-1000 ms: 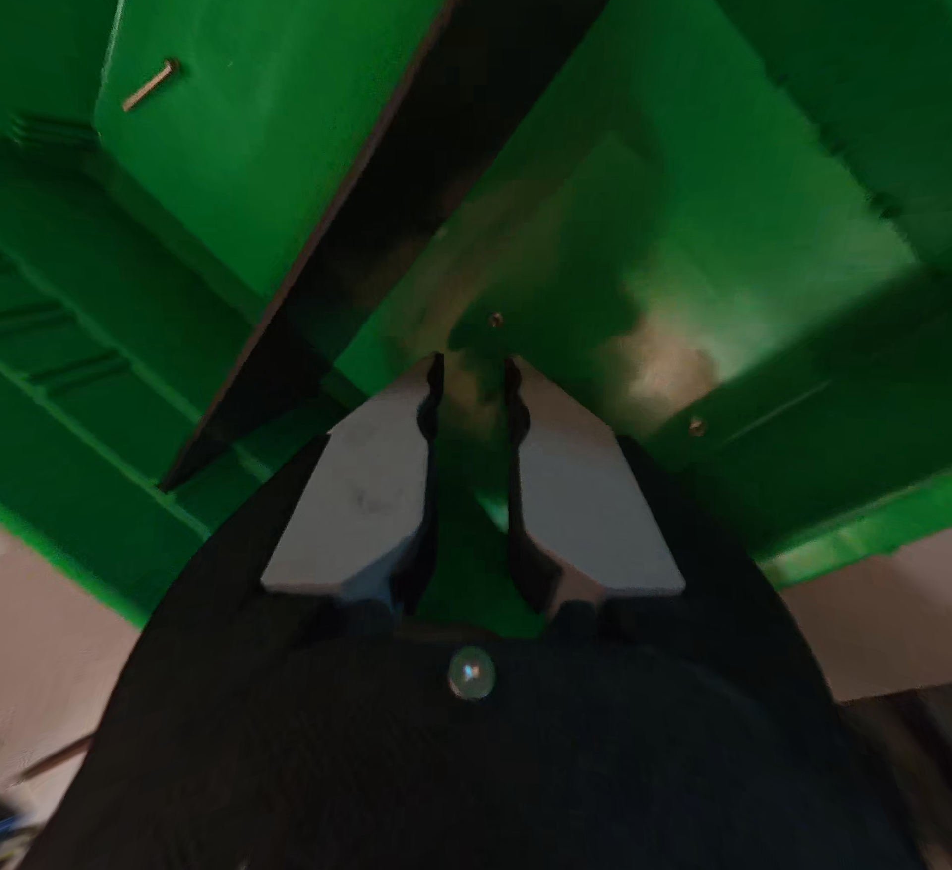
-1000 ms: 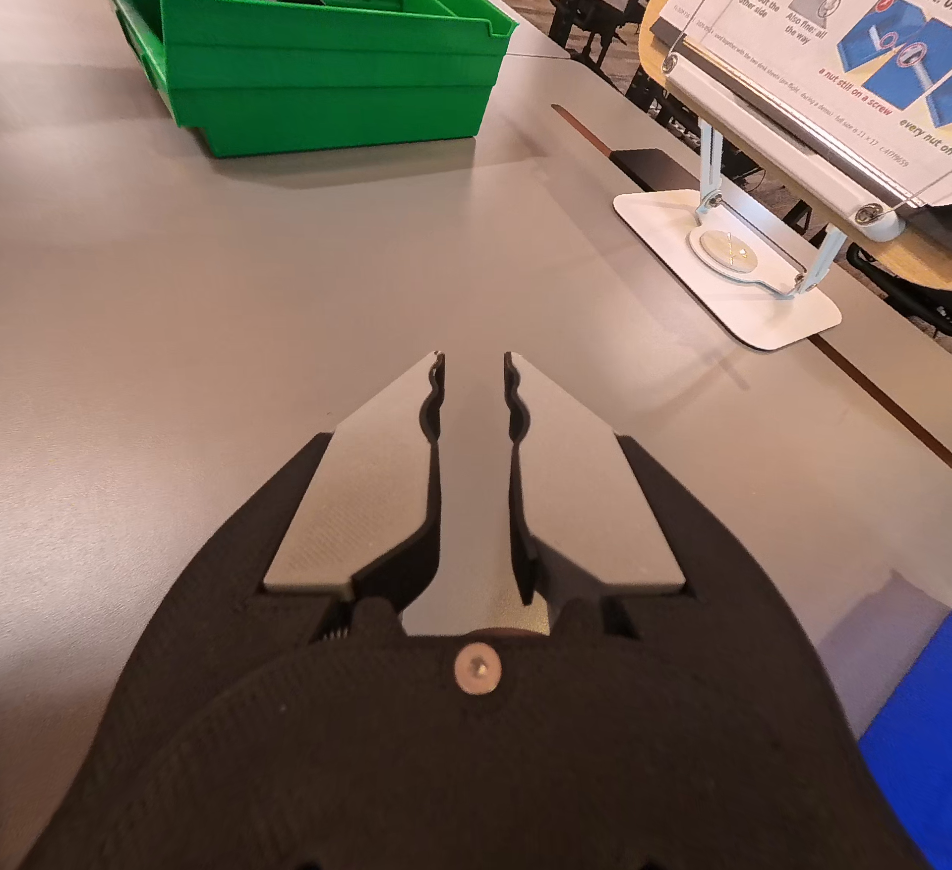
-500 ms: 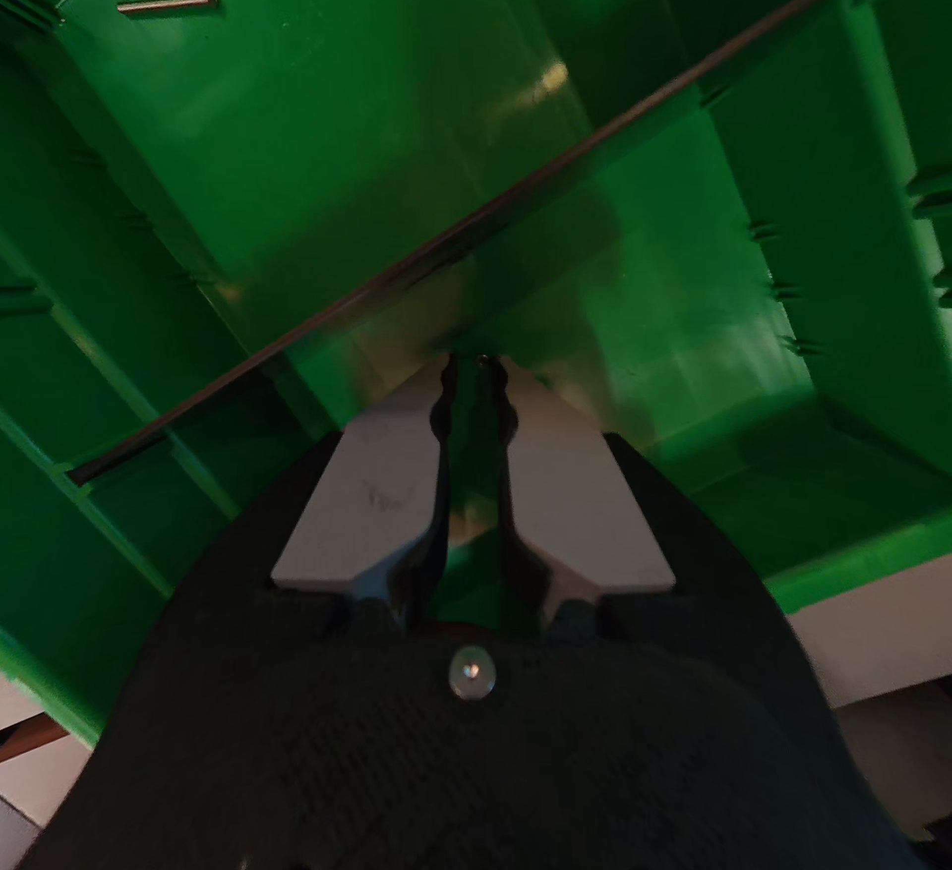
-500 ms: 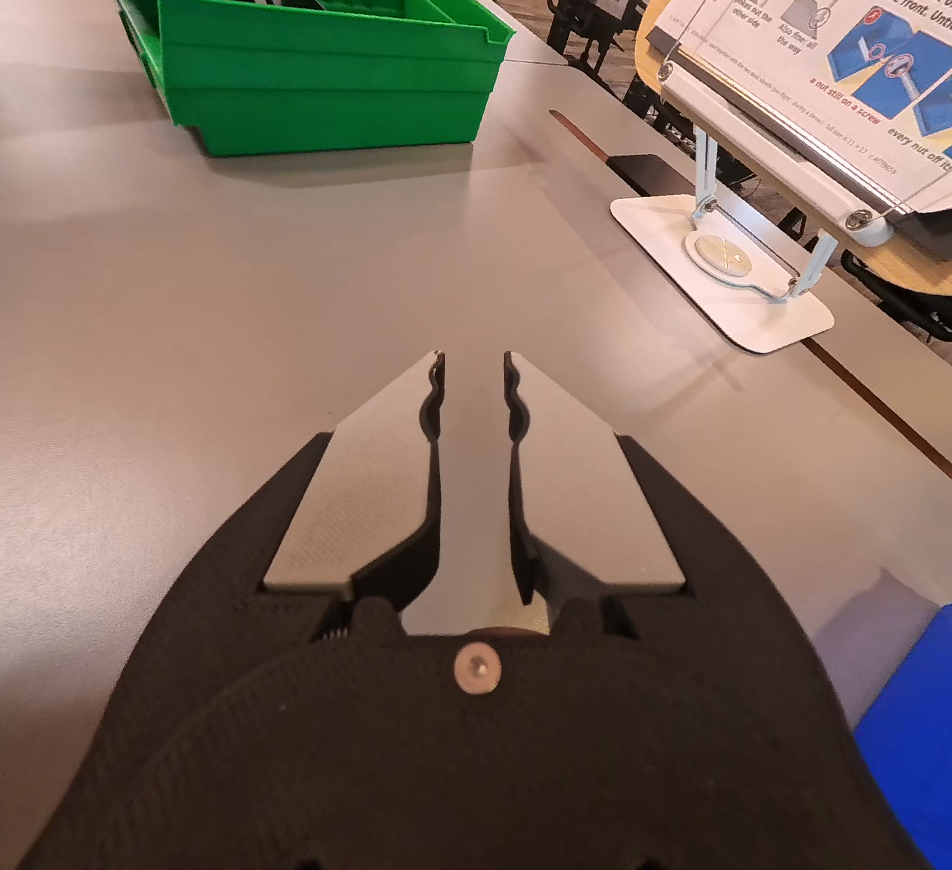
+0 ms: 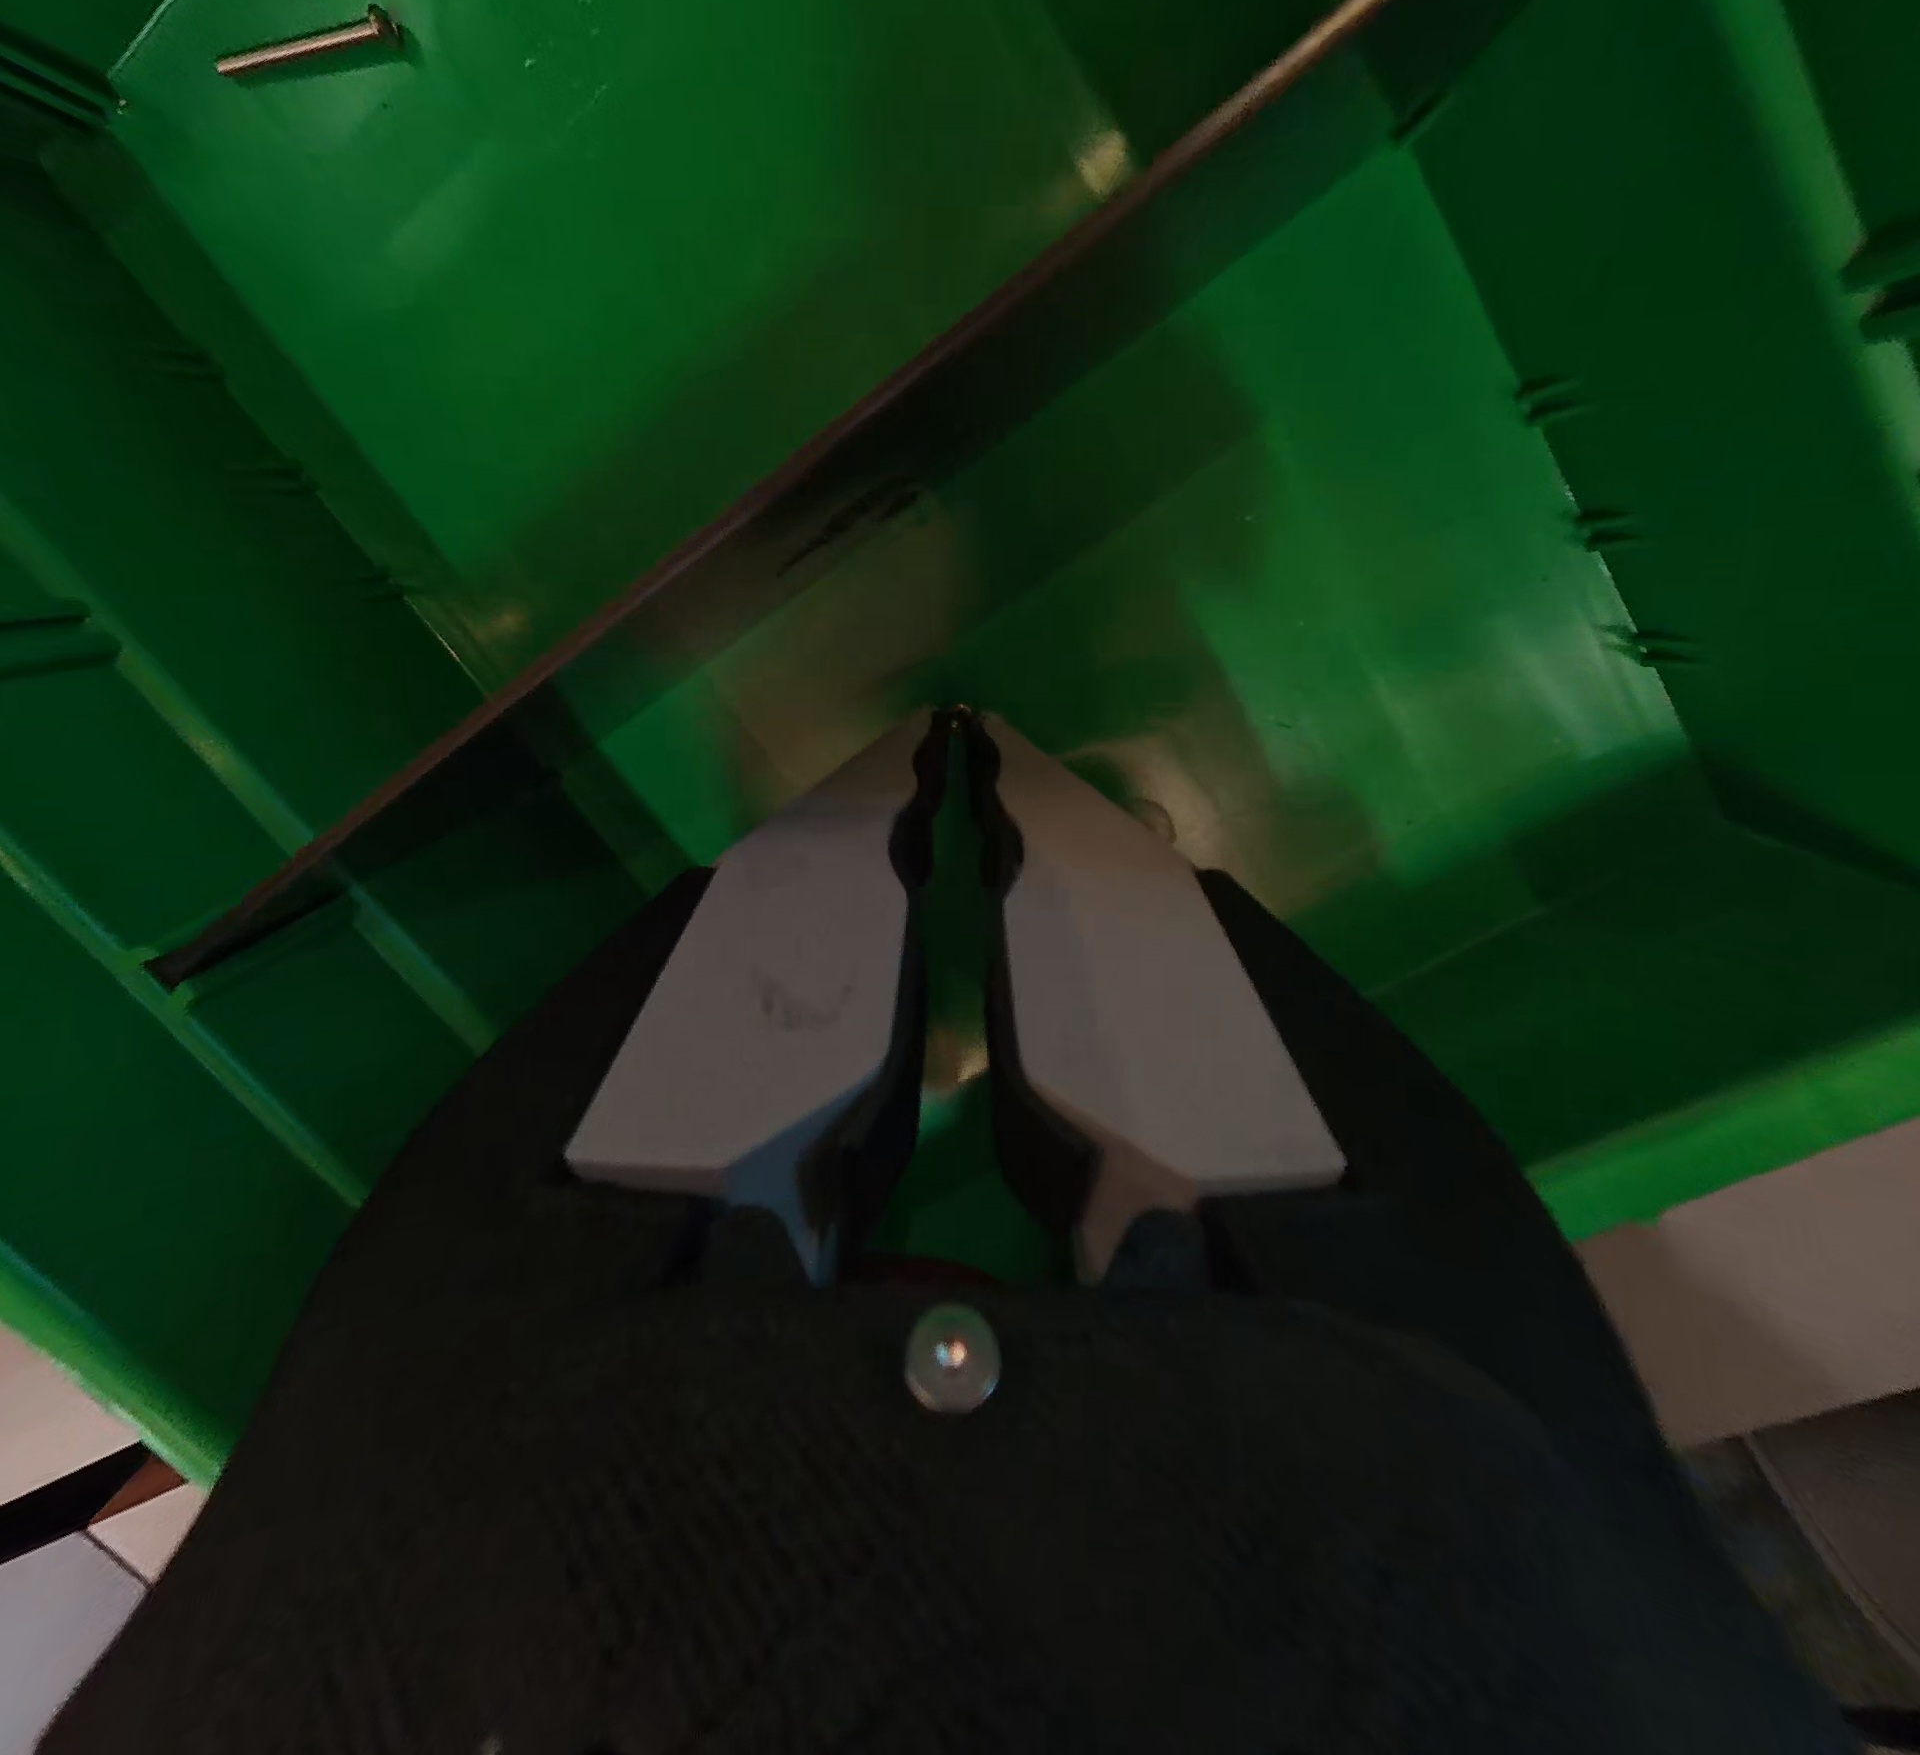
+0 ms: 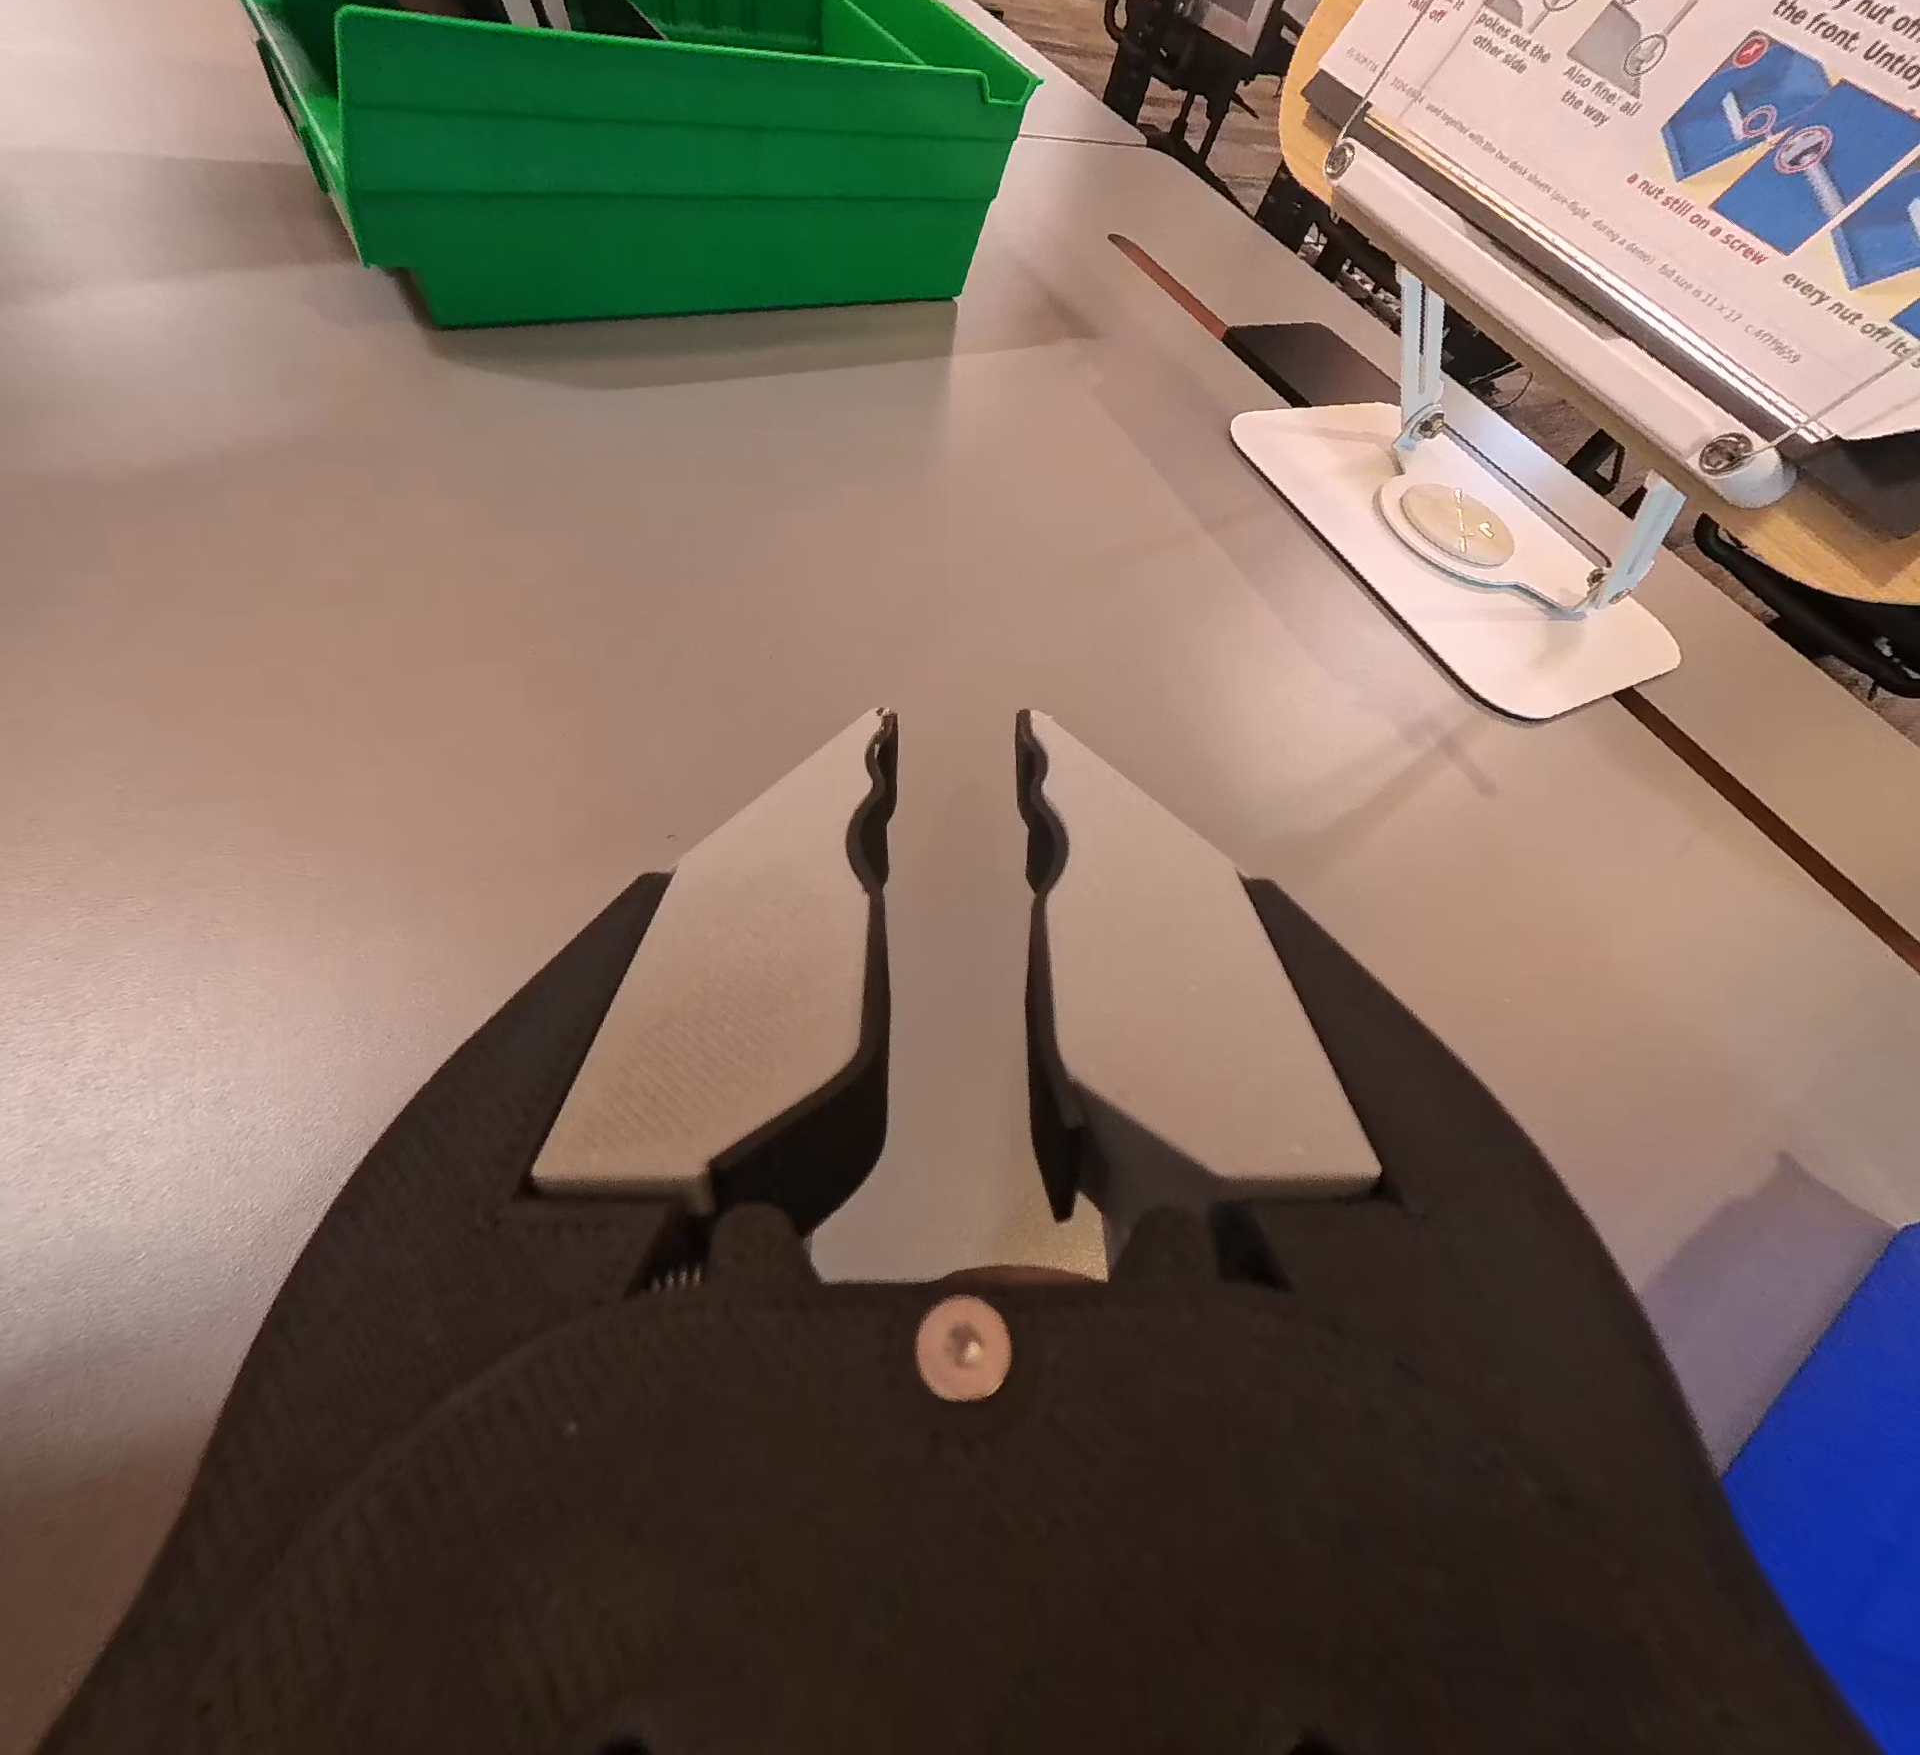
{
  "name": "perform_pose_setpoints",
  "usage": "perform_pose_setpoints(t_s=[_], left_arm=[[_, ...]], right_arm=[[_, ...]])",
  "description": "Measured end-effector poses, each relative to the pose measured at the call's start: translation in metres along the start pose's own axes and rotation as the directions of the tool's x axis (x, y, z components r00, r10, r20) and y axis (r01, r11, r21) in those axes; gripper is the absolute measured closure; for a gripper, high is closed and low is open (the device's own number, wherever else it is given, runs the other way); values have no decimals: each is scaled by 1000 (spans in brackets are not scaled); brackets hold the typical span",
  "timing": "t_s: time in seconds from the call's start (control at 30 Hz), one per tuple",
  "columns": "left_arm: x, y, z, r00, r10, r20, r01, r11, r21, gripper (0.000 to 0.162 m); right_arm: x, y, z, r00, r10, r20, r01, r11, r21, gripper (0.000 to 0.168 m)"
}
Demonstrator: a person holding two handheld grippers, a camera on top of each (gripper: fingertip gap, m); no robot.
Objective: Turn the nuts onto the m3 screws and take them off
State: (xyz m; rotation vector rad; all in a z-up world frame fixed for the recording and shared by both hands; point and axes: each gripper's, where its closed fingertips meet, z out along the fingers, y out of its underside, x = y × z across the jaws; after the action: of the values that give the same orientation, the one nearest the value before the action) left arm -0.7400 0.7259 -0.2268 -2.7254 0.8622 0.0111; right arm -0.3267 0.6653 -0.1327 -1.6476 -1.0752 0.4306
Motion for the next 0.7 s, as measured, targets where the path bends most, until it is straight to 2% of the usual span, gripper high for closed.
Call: perform_pose_setpoints(t_s=[0.03, 0.4, 0.7], left_arm=[[0, 0, 0, 1000, 8, 7, -8, 1000, 2, 160], [1, 0, 0, 974, 190, 122, -183, 981, -67, 160], [4, 4, -2, 994, 103, 45, -104, 995, 4, 160]], right_arm=[[0, 0, 0, 1000, -1, -1, 1, 1000, 0, 149], [-4, -1, 0, 1000, -11, 9, 11, 1000, 0, 149], [-1, -4, -3, 1000, 19, 17, -20, 999, 26, 149]])
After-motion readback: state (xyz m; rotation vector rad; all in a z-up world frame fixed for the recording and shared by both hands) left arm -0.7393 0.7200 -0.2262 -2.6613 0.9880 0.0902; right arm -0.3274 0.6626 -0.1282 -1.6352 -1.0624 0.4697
